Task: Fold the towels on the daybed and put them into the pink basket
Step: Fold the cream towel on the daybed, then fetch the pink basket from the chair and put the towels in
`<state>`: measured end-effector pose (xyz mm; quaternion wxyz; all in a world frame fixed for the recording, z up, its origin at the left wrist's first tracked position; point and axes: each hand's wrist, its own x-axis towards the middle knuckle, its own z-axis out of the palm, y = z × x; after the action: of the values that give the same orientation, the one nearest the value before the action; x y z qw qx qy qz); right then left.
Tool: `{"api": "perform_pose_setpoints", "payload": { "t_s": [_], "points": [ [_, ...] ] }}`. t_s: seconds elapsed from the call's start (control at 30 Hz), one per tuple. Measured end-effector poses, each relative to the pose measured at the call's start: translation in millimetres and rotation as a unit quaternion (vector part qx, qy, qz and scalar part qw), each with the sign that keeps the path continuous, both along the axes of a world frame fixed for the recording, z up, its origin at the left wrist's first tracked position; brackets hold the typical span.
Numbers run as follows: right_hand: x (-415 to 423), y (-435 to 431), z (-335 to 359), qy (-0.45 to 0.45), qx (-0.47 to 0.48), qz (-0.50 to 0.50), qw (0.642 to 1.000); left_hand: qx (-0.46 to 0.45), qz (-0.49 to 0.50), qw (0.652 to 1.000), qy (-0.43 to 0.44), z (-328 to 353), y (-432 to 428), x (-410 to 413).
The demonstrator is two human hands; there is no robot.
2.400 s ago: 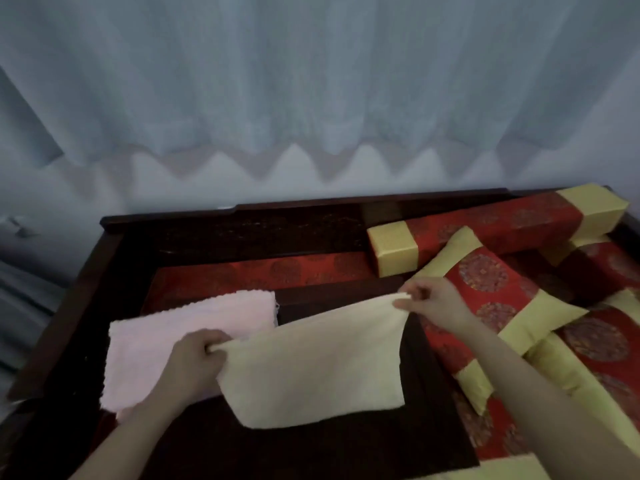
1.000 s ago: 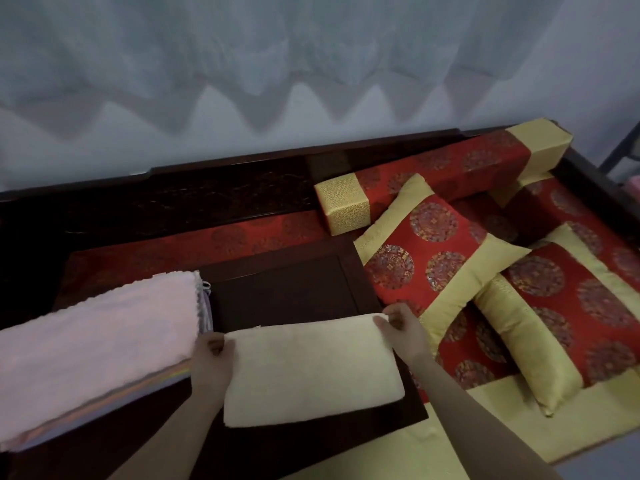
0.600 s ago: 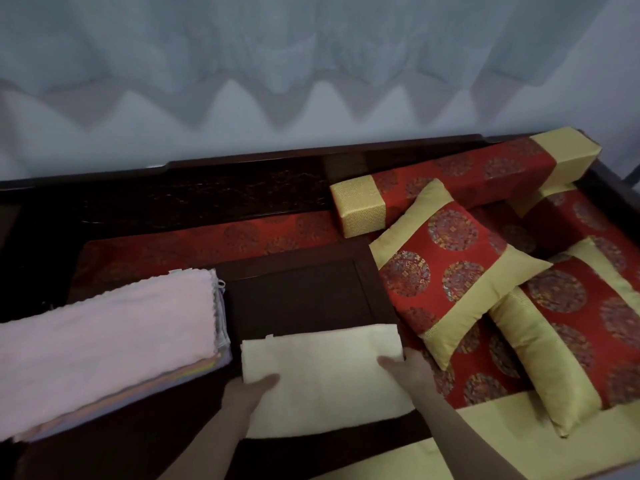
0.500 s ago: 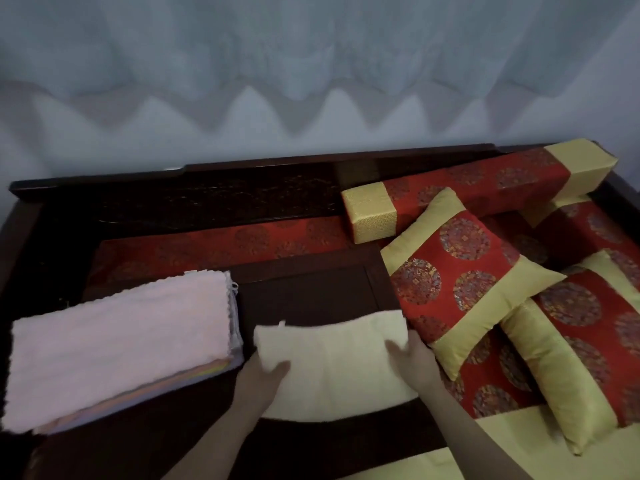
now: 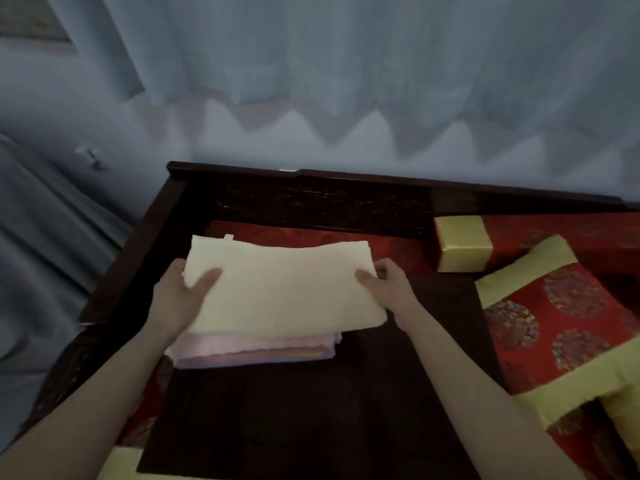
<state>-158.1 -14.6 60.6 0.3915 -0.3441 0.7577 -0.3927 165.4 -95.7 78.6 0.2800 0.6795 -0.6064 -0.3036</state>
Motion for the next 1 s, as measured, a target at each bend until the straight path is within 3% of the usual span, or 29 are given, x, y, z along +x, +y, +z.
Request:
{"api": "perform_pose_setpoints", "payload": {
  "t_s": [0.23,0.37,0.53,0.6,0.67,0.73,0.8,0.93,1.0],
  "points": [
    [59,-29,-48,0.049,0.019,0.029,0.998,0.091,0.043,0.995,-0.006,-52,-2,66],
    [60,-19,-73,0.083,0.066,0.009,0.994,0.122,0.038,0.992,0.02,-80,-5,69],
    [59,-10,-80,0.07,0.099,0.003,0.993,0.164,0.055,0.985,-0.017,-84,-13,66],
    [54,-5,-71,0.075,0.093,0.012,0.993,0.105,0.068,0.988,-0.087,-70,-14,62],
    [44,6,-54,0.108,0.08,0.017,0.991,-0.021,0.06,0.989,-0.132,-52,-13,43],
    [30,24,-36,0.175,0.063,0.013,0.983,-0.109,-0.021,0.991,-0.077,-33,-15,9],
    [7,56,-15,0.254,0.052,-0.003,0.966,-0.116,-0.132,0.984,-0.014,-20,-8,-46],
    [-50,144,33,0.359,0.064,-0.067,0.929,0.056,-0.247,0.957,0.141,12,31,-142],
    [-77,190,55,0.382,0.071,-0.104,0.915,0.098,-0.3,0.936,0.157,21,50,-176]
  ]
}}
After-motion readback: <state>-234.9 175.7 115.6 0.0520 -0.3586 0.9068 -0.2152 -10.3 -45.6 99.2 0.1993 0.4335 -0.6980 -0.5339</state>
